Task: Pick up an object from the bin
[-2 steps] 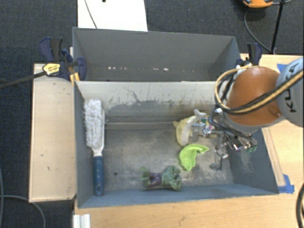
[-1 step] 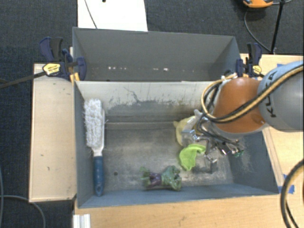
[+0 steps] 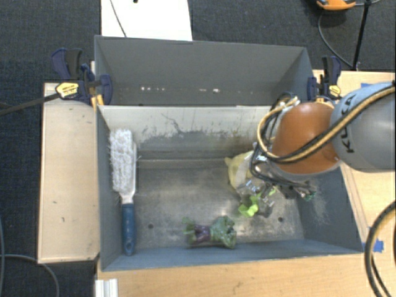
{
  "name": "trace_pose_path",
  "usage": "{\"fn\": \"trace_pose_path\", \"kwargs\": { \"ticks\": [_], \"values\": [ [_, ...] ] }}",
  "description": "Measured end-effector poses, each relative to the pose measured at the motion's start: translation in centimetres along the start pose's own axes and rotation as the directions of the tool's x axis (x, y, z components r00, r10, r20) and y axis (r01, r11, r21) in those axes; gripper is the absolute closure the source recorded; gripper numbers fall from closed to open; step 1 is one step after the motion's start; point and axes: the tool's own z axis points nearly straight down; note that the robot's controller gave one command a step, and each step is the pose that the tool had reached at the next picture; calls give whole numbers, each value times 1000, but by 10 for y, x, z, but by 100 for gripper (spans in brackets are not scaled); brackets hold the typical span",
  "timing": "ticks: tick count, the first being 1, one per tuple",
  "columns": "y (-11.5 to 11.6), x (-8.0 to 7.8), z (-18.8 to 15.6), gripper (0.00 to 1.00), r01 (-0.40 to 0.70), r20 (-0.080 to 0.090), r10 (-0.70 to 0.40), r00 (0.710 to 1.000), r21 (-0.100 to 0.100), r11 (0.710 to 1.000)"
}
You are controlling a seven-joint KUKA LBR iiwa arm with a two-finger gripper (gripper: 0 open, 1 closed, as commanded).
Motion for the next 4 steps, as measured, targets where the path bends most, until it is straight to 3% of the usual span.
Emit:
{"fn": "trace_pose_path", "kwargs": {
  "ticks": [4],
  "values": [
    [-1, -1, -17, 100, 30, -1, -30, 1000, -1, 1000]
  ]
}}
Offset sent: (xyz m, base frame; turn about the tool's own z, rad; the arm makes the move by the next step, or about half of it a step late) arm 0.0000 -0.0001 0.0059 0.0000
